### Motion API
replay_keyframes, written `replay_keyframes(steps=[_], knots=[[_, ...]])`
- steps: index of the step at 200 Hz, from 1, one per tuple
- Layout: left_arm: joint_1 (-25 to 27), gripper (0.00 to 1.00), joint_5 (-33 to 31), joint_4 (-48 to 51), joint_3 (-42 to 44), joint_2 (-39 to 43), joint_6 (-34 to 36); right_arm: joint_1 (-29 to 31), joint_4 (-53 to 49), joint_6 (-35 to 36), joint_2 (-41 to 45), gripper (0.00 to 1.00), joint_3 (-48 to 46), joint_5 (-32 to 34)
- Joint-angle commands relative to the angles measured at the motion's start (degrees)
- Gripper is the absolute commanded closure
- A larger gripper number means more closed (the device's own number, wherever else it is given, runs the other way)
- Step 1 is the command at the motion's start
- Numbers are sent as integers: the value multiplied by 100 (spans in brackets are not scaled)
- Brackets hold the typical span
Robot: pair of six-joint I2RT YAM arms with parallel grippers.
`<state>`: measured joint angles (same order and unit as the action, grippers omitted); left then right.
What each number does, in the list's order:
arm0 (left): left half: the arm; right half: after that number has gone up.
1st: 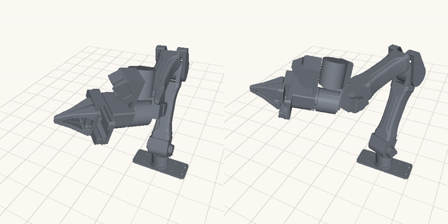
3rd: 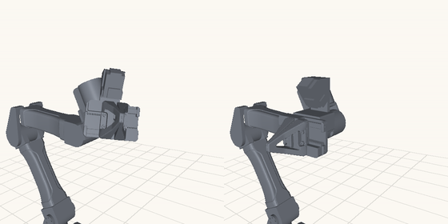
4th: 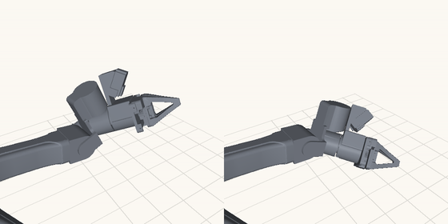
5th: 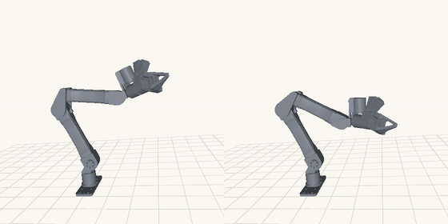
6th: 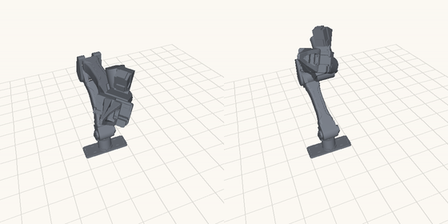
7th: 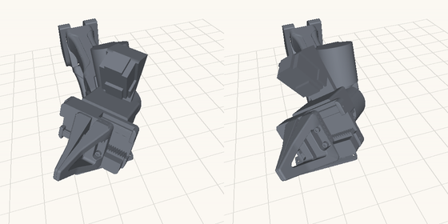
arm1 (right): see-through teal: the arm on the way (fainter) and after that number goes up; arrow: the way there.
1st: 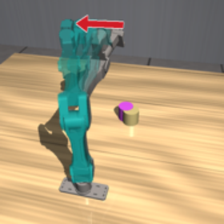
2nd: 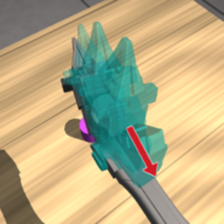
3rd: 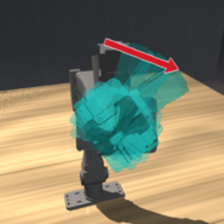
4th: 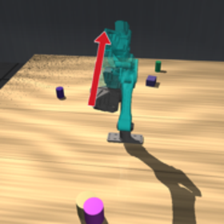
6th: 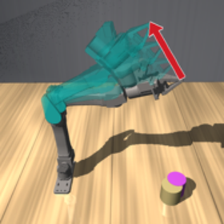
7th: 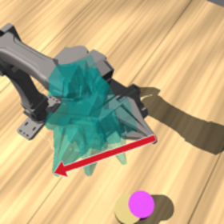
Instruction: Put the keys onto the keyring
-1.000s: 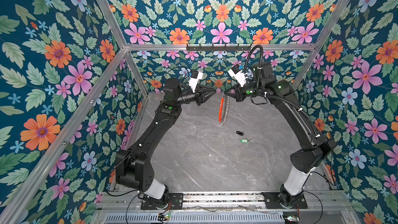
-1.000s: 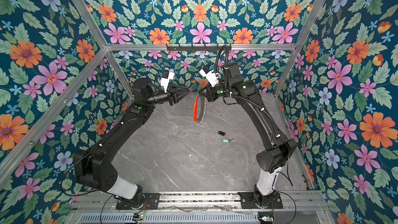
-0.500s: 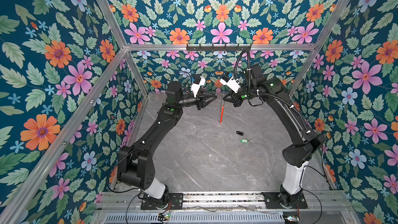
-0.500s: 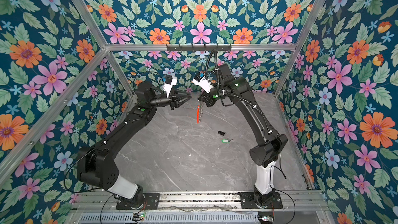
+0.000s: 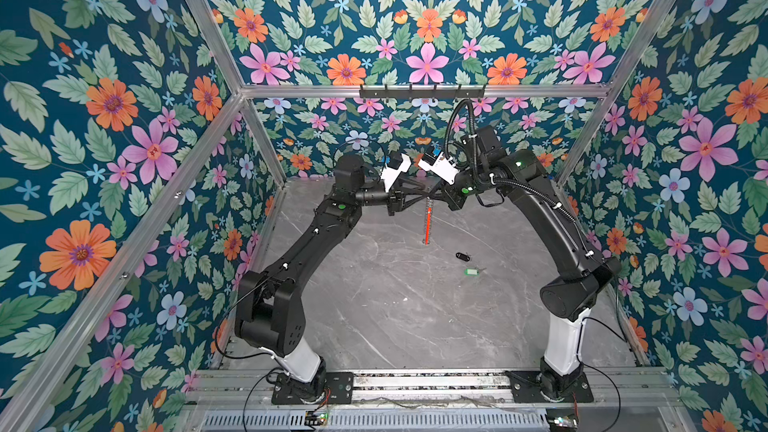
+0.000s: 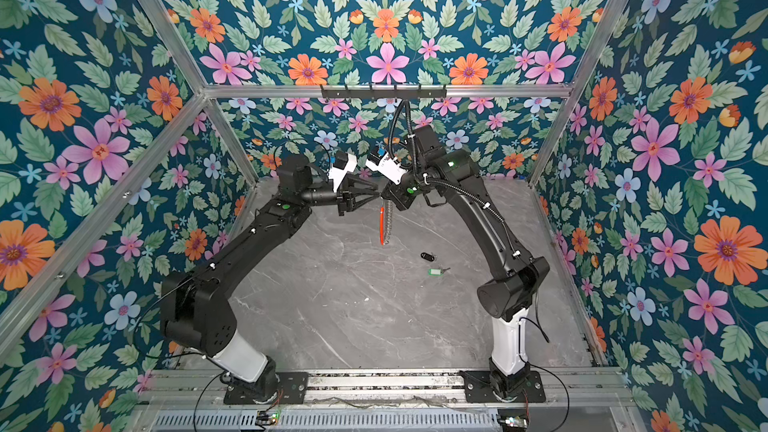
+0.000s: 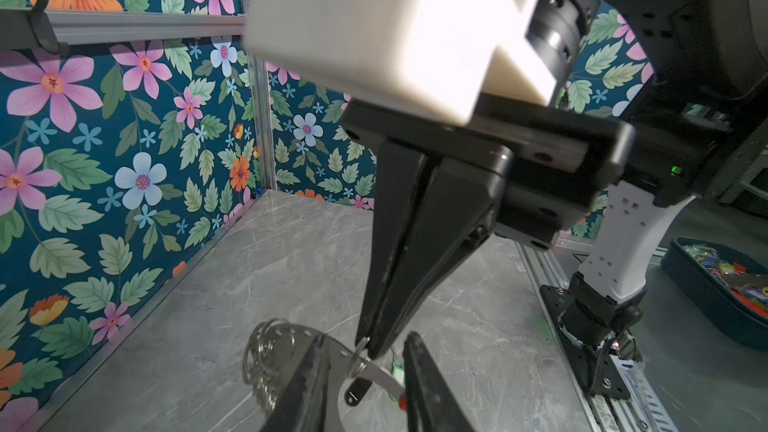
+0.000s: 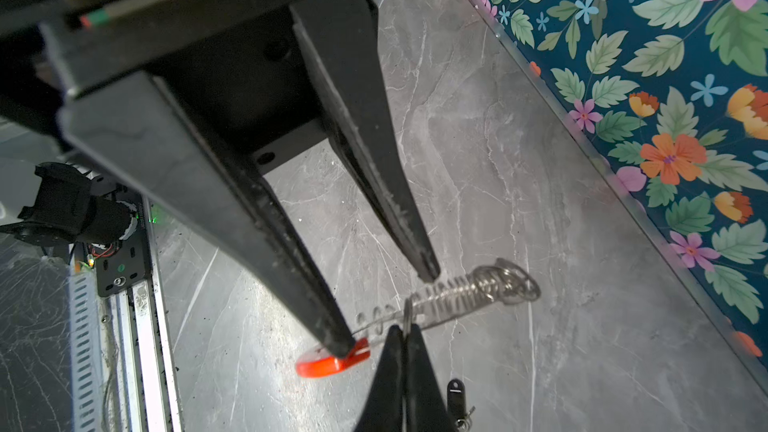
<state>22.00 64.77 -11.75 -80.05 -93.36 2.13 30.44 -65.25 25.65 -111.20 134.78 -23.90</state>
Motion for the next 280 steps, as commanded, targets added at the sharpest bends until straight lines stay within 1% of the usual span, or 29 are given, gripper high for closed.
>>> replay_keyframes(steps=[1,86,132,169,206,229,248,264,280], knots=[[3,68,141,176,-105,-34,241,13,-38,156,7,100,39,-75],[-11,65,90,674,-239,-158,614,14,76,168,161,100,-124,-145],[-5,68,94,874,-329,-253,659,12,86,125,182,100,-163,-216],[-11,74,148,885,-409,-318,563,41,92,116,195,100,-154,-238],[-11,76,197,817,-433,-325,438,67,75,116,185,100,-148,-298],[-11,84,305,708,-454,-349,229,68,100,107,156,100,-130,-299],[-3,90,224,656,-456,-384,-71,68,142,77,139,100,-128,-299],[-3,100,123,645,-405,-346,-106,68,196,20,125,100,-128,-272],[6,100,1,501,-236,-209,-66,77,286,-52,131,100,-171,-335]])
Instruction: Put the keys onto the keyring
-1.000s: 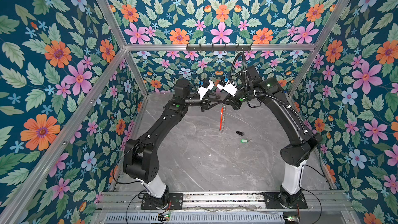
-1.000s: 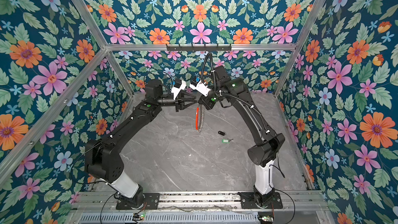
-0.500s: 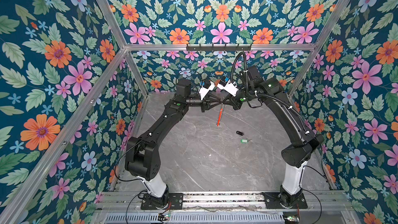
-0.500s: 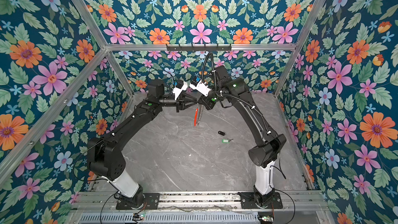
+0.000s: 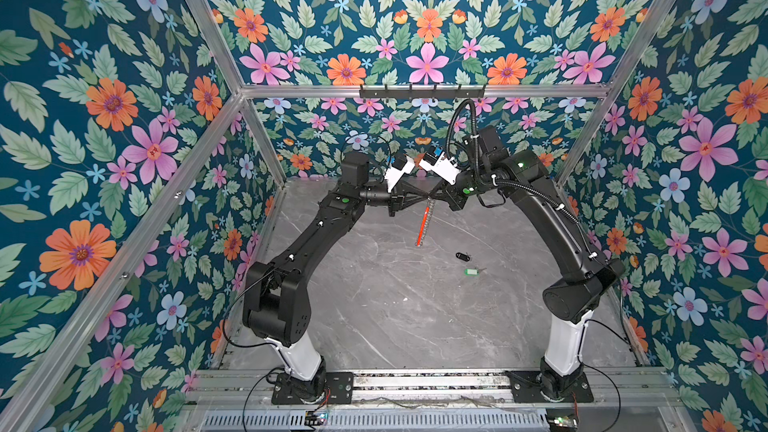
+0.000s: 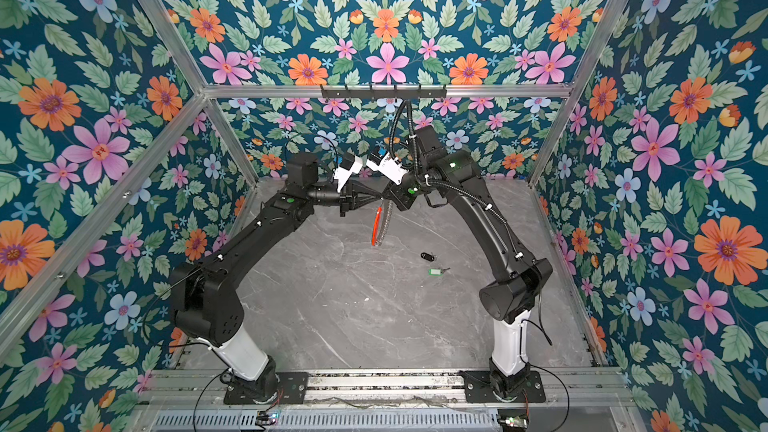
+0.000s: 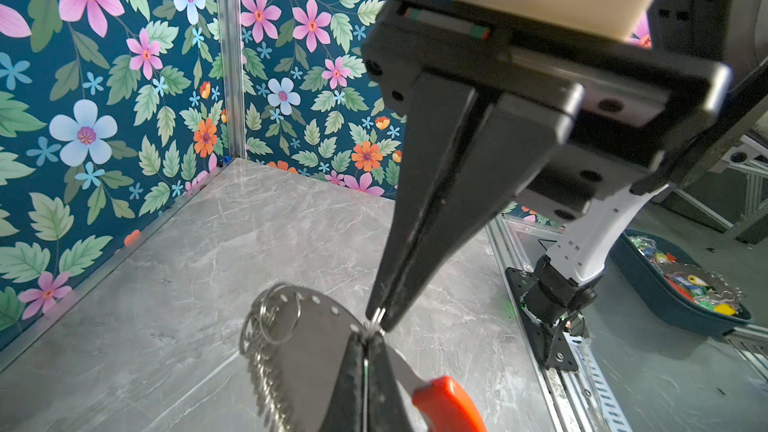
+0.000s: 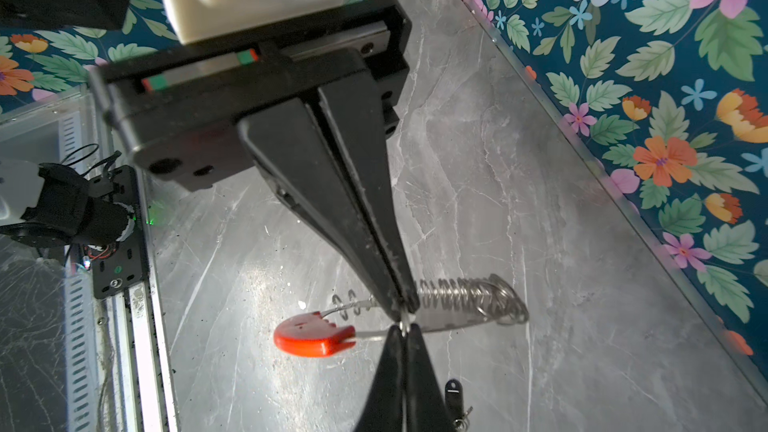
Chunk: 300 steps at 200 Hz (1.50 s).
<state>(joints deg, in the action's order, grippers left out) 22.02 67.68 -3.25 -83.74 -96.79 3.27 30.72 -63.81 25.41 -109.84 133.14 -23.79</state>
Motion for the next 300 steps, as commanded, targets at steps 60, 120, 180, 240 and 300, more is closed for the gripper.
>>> replay_keyframes(steps=[60,120,180,240,300], knots=[[13,100,-598,-940,643,481,-403,62,675,-237,269,100,-525,-407],[26,100,-929,-2844,1309,582,-1981,58,2047,-661,838,100,-1763,-422],[201,100,-1686,-4657,2097,663,-3066,60,4564,-1571,1899,50,-3638,-34],[348,100,-2439,-5995,2496,698,-3752,-562,6317,-3640,2717,43,-4836,-570],[549,100,-3033,-7257,2611,472,-4433,-1403,8467,-6343,2283,64,-5190,-2535]])
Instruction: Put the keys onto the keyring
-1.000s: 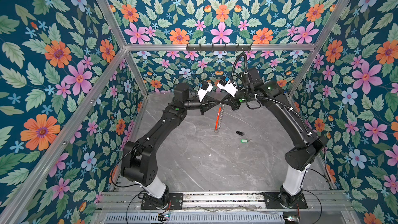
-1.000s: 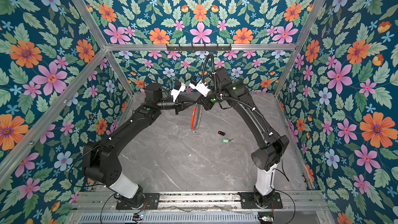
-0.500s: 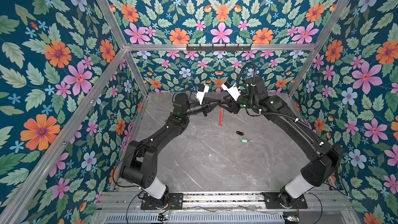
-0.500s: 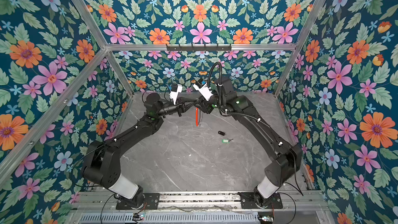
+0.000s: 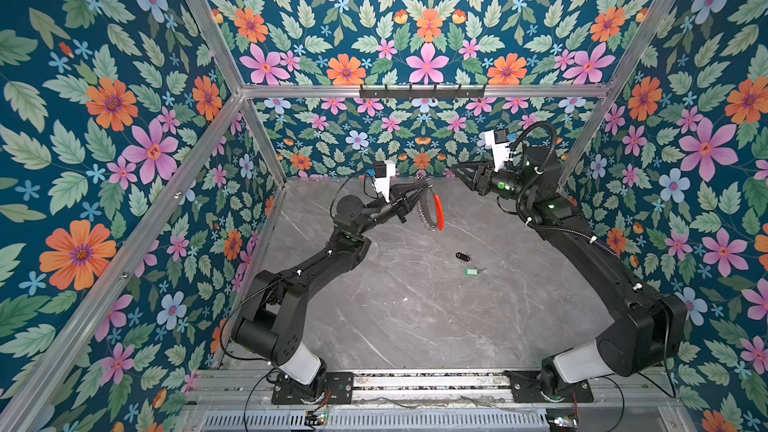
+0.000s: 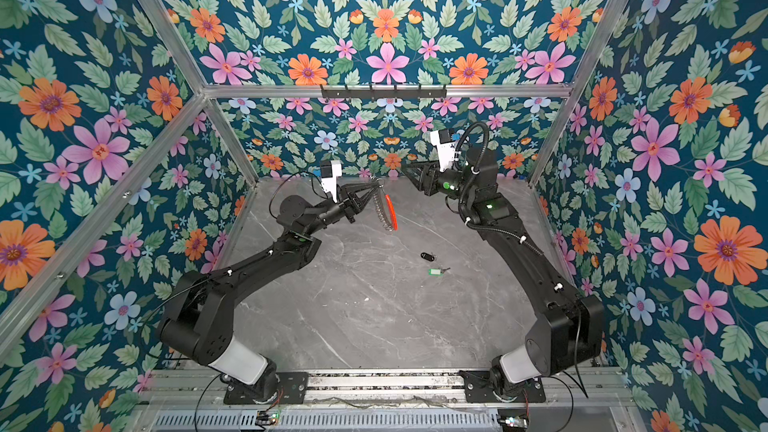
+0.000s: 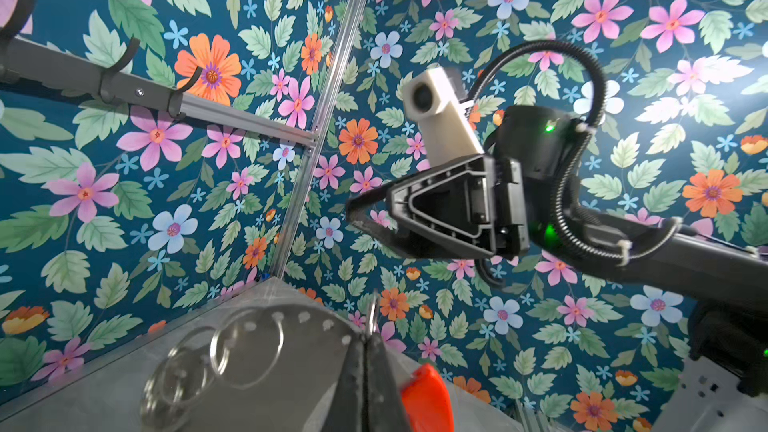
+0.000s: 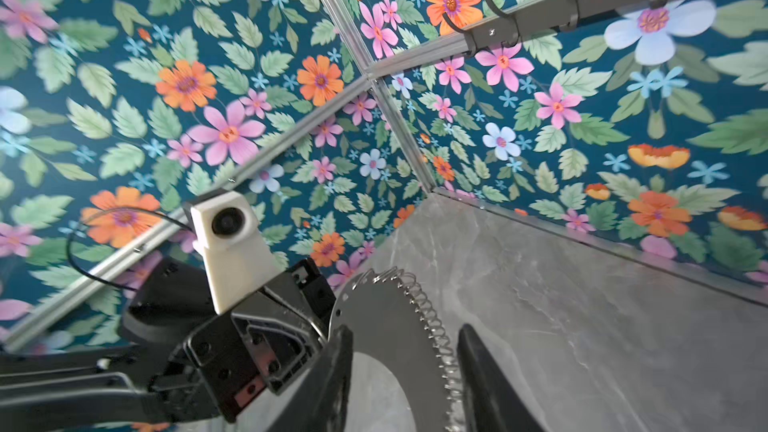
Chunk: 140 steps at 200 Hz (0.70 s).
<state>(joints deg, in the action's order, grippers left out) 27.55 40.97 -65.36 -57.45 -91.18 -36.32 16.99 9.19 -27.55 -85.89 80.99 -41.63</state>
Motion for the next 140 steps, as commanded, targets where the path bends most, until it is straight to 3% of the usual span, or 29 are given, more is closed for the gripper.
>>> replay_keyframes(steps=[1,53,140], knots=[[-4,100,-371,-1051,-20,-96,-487,-25,1174,-1053,-121,65,28,-760],[27,100,-588,-1311,-255,-324,-960,-25,1902,-1486,-540,74,68,-1335],[137,100,-546,-1192,-573,-524,-1121,73,2131,-1583,-707,74,145,-1748]])
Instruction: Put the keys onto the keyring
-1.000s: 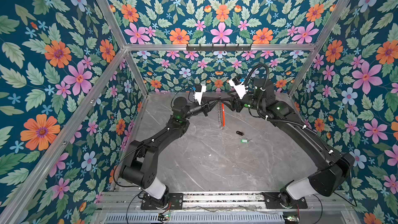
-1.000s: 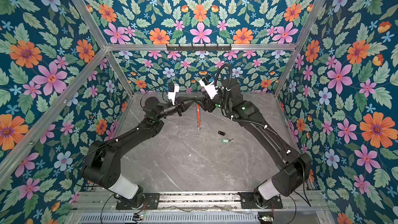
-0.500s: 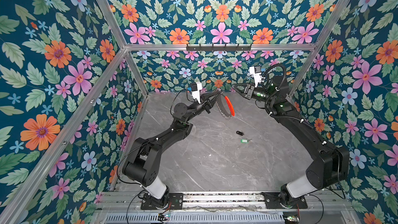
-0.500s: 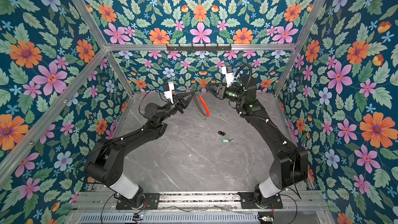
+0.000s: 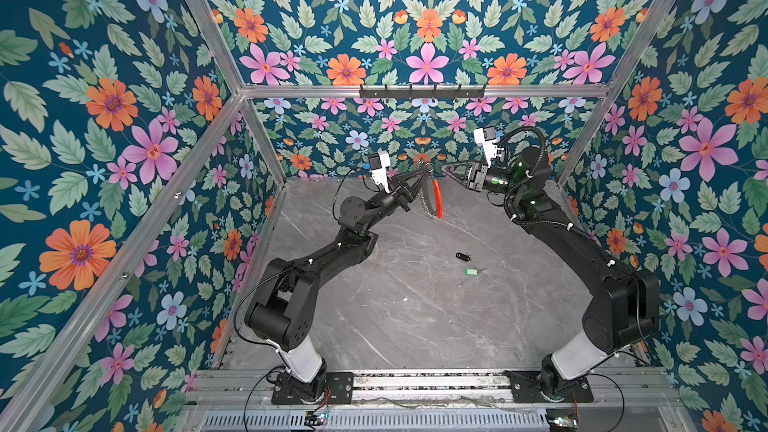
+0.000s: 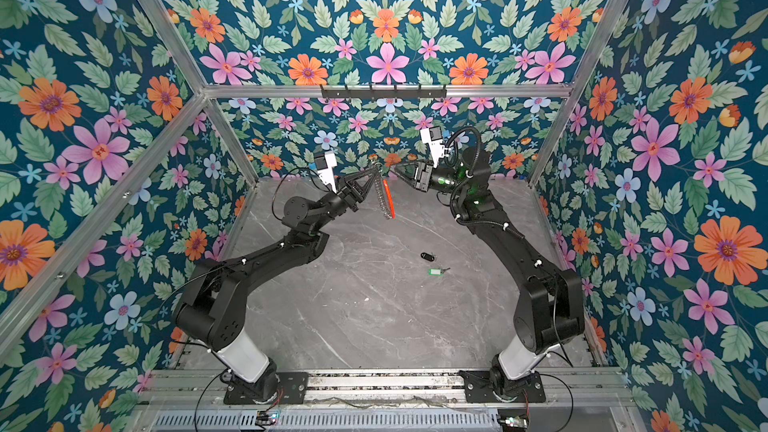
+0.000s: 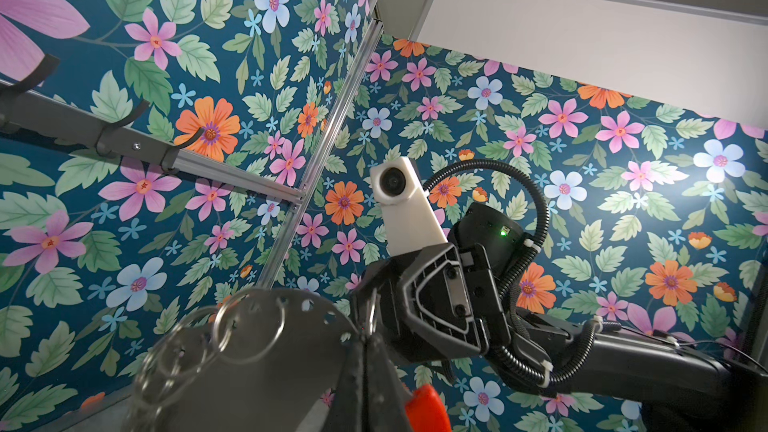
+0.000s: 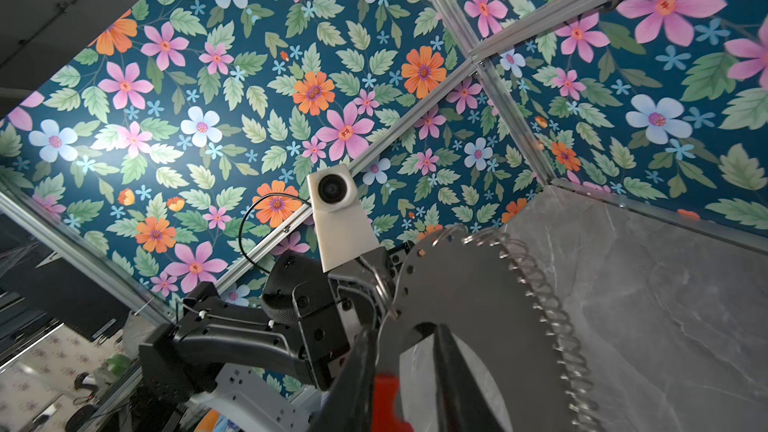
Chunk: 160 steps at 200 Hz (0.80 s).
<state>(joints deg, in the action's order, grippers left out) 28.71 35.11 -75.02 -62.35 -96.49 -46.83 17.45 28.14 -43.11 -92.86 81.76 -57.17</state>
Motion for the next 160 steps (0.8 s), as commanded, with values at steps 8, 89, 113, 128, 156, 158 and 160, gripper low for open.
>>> replay_keyframes(steps=[8,89,113,128,156,158,160], knots=[[36,100,53,-204,-115,-12,-72,39,169,25,-12,75,104,-228],[67,100,114,-199,-210,-81,-153,111,-86,259,14,82,191,-243],[73,100,153,-211,-229,-91,-199,116,-106,268,-29,82,257,-239],[73,100,163,-206,-227,-87,-191,111,-136,294,-56,79,281,-244],[73,100,180,-221,-214,-72,-185,112,-216,351,-74,77,315,-245],[73,100,182,-227,-211,-72,-179,117,-220,355,-74,76,319,-243],[73,100,183,-224,-209,-72,-185,115,-232,362,-74,76,318,-242]])
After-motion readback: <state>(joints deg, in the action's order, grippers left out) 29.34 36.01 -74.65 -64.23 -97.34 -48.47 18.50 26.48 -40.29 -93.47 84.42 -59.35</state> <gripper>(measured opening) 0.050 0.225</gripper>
